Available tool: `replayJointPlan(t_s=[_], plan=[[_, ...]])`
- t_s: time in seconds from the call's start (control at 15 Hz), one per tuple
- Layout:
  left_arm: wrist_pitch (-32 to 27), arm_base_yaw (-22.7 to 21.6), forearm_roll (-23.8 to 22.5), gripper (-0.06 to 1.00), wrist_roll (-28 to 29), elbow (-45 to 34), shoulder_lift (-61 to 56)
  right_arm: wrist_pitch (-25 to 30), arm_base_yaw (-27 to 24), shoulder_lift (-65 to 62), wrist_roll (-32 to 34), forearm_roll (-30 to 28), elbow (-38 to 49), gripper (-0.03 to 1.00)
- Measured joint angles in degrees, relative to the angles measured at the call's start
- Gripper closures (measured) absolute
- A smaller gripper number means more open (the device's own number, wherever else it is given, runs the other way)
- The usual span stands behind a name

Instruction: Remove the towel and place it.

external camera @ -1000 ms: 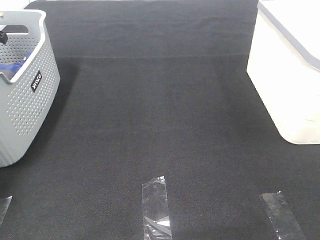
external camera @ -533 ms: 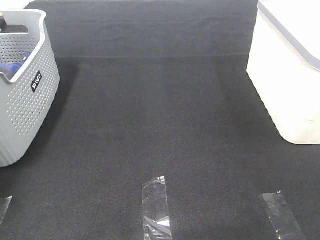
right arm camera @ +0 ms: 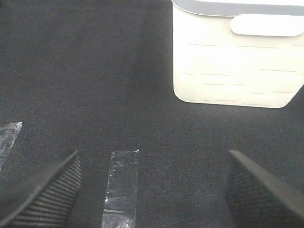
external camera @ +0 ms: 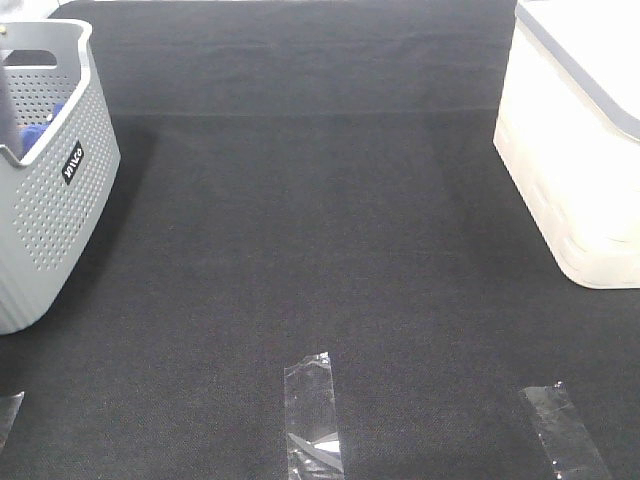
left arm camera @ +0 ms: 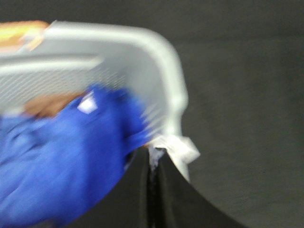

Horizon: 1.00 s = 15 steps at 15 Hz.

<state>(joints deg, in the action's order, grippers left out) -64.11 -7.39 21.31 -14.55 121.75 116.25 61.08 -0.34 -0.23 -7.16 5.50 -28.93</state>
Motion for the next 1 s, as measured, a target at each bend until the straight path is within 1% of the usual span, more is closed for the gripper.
replayJointPlan(t_s=[0.13, 0.27, 0.33, 0.4, 0.53, 0.67, 0.8, 0.87, 1.0], plan=[[0.0, 1.2, 6.76, 0.94, -3.27, 2.98, -1.78, 0.0, 0.0, 0.0, 0.0, 0.0, 0.0, 0.21], [0.0, 2.46, 11.75, 0.94, -5.21, 6.42, -3.21, 0.0, 0.0, 0.0, 0.0, 0.0, 0.0, 0.21], [0.11, 3.78, 15.36, 0.94, -6.3, 8.77, -4.35, 0.0, 0.0, 0.0, 0.0, 0.0, 0.0, 0.21], [0.11, 4.98, 17.93, 0.94, -7.33, 10.08, -4.81, 0.0, 0.0, 0.0, 0.0, 0.0, 0.0, 0.21], [-0.29, 8.59, 21.89, 0.94, -10.77, 11.69, -5.04, 0.0, 0.0, 0.06, 0.0, 0.0, 0.0, 0.21], [-1.26, 13.24, 24.35, 0.94, -15.24, 11.97, -4.98, 0.0, 0.0, 2.06, 0.0, 0.86, 0.0, 0.21], [-3.61, 18.28, 25.38, 0.94, -18.74, 11.97, -4.98, 0.0, 0.0, 6.13, 0.0, 3.61, 0.0, 0.21], [-4.98, 20.57, 25.38, 0.94, -19.77, 11.97, -4.98, 0.0, 0.0, 8.42, -0.46, 4.93, 0.0, 0.21], [-5.67, 24.75, 25.44, 0.94, -20.91, 11.97, -4.98, -0.06, 0.0, 13.69, -2.58, 6.59, 0.0, 0.21]])
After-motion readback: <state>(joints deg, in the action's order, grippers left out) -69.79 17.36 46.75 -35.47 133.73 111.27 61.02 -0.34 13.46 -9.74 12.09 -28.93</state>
